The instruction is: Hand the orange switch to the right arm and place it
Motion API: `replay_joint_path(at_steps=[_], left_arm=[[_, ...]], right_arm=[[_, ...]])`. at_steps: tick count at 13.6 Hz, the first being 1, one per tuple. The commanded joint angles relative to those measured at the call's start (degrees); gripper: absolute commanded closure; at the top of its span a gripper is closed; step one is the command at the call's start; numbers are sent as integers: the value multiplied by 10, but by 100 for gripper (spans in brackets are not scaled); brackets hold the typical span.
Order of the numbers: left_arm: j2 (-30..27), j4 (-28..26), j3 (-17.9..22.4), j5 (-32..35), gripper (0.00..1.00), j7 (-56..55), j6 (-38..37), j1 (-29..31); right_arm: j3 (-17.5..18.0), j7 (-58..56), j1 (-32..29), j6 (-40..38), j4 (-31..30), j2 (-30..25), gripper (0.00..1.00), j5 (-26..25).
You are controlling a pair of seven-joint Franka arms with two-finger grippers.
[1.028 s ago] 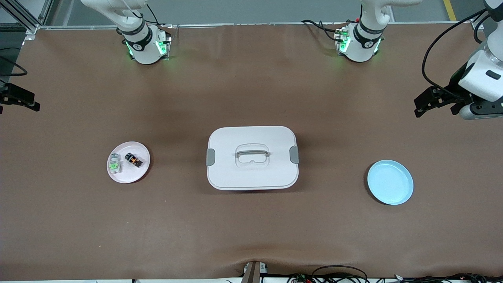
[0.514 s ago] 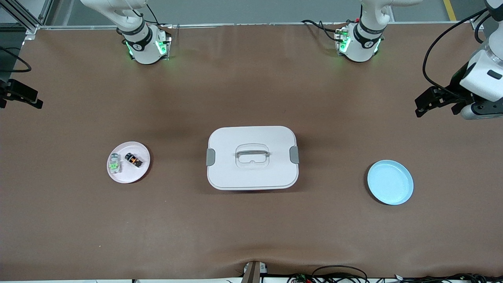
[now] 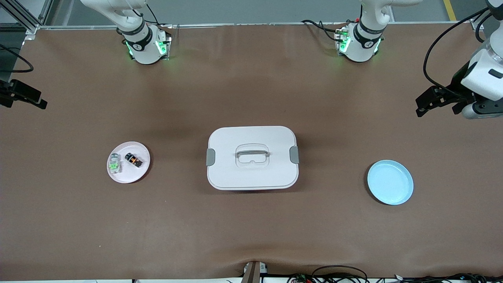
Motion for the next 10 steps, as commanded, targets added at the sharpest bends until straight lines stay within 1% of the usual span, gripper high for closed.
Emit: replay_joint_path(at_steps=[1,10], left_arm=[[-5,2,2,0,0,12,-6,0],[-3,9,2,-1,0,11,-12,-1]], right_arm=[[-2,9,3,8,-22,-22,0,10],[-3,13,0,1,-22,-27,0,10]])
